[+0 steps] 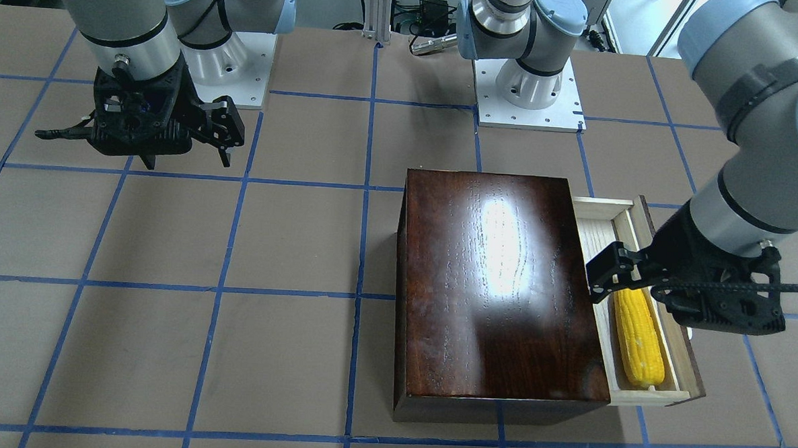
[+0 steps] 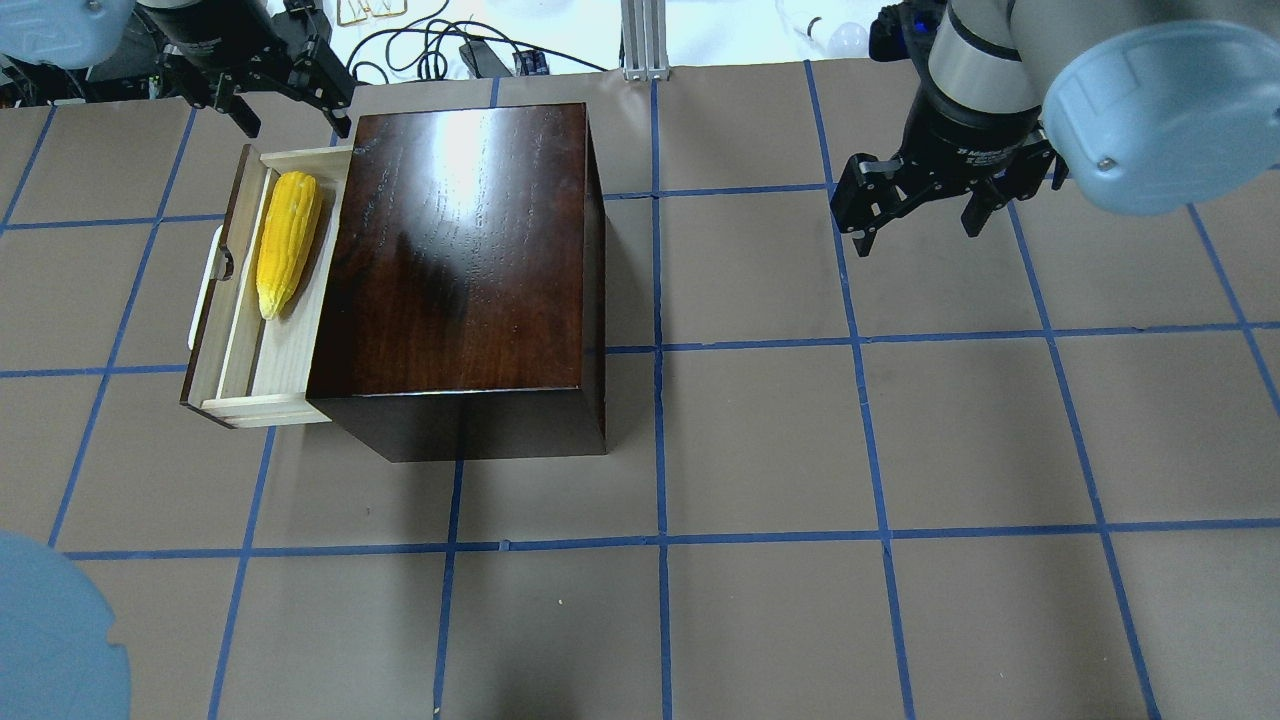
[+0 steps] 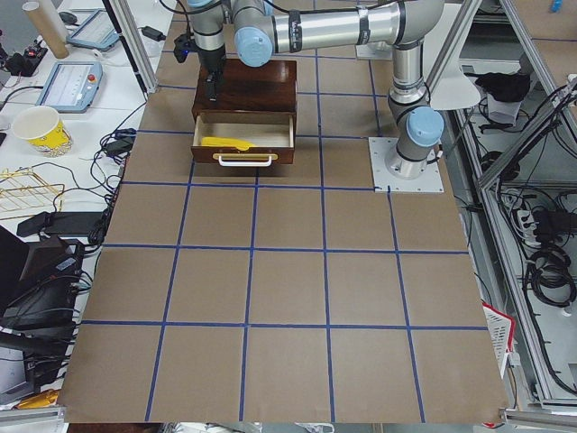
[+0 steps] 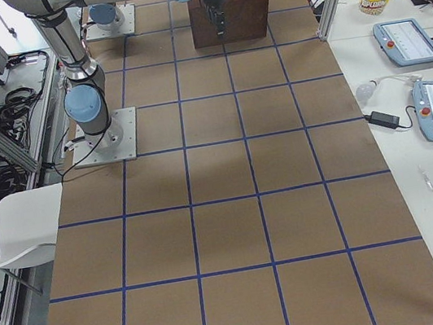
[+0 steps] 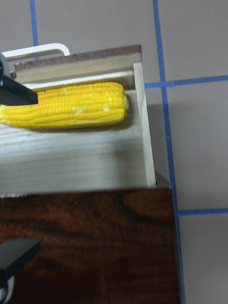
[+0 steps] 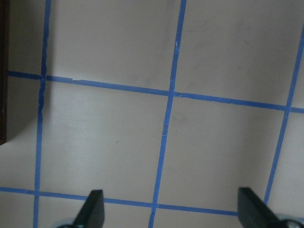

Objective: Open drawer and put corn inside

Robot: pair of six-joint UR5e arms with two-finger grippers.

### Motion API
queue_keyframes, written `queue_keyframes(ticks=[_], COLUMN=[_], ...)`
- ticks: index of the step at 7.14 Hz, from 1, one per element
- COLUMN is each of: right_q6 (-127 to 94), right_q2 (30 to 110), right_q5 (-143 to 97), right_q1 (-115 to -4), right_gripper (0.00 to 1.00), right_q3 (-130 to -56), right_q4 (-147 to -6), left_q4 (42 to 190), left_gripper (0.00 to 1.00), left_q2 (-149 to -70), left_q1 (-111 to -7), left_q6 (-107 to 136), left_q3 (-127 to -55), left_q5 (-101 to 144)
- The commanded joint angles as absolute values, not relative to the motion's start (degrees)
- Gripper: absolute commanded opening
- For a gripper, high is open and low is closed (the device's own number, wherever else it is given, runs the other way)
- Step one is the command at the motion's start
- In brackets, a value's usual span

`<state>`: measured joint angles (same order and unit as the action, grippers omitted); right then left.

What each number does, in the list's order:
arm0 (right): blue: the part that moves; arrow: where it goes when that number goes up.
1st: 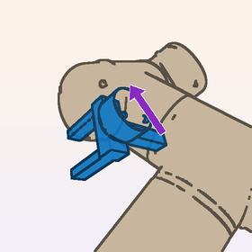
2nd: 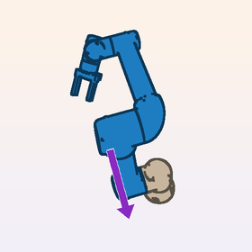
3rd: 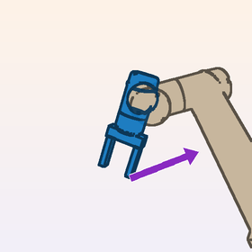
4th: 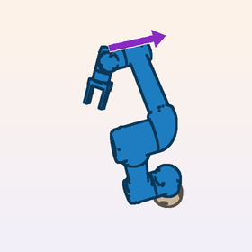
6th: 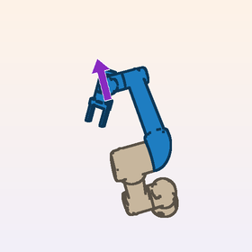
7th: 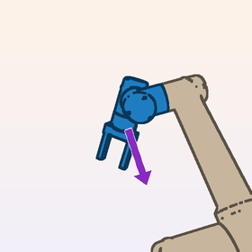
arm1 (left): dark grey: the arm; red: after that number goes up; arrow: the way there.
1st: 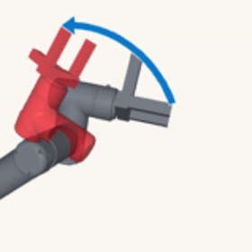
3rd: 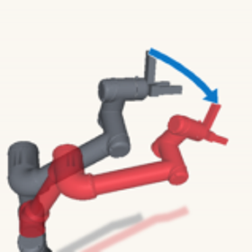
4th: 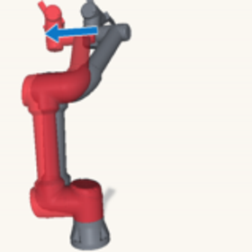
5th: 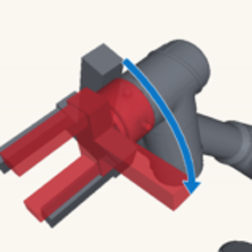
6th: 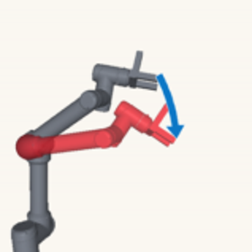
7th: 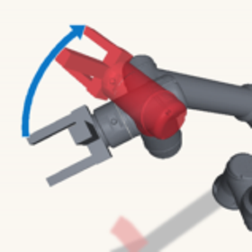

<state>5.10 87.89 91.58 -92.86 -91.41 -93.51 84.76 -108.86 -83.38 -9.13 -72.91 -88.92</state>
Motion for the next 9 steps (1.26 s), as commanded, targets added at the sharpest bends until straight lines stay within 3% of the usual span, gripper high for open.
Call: queue_keyframes(ticks=[1, 9], right_q6=[5.1, 5.1], right_q2=[87.9, 87.9], right_q5=[91.6, 91.6], right_q1=[-92.7, -92.7], right_gripper=[1.00, 1.00], right_q3=[-91.4, -91.4], right_q4=[-93.5, -93.5], left_q4=[85.0, 92.6], left_gripper=[1.00, 1.00], left_q2=[-109.1, -100.0], left_q1=[-88.6, -91.1], left_q6=[1.2, 3.1], left_q3=[-73.2, -81.1], left_q5=[-89.0, -89.1])
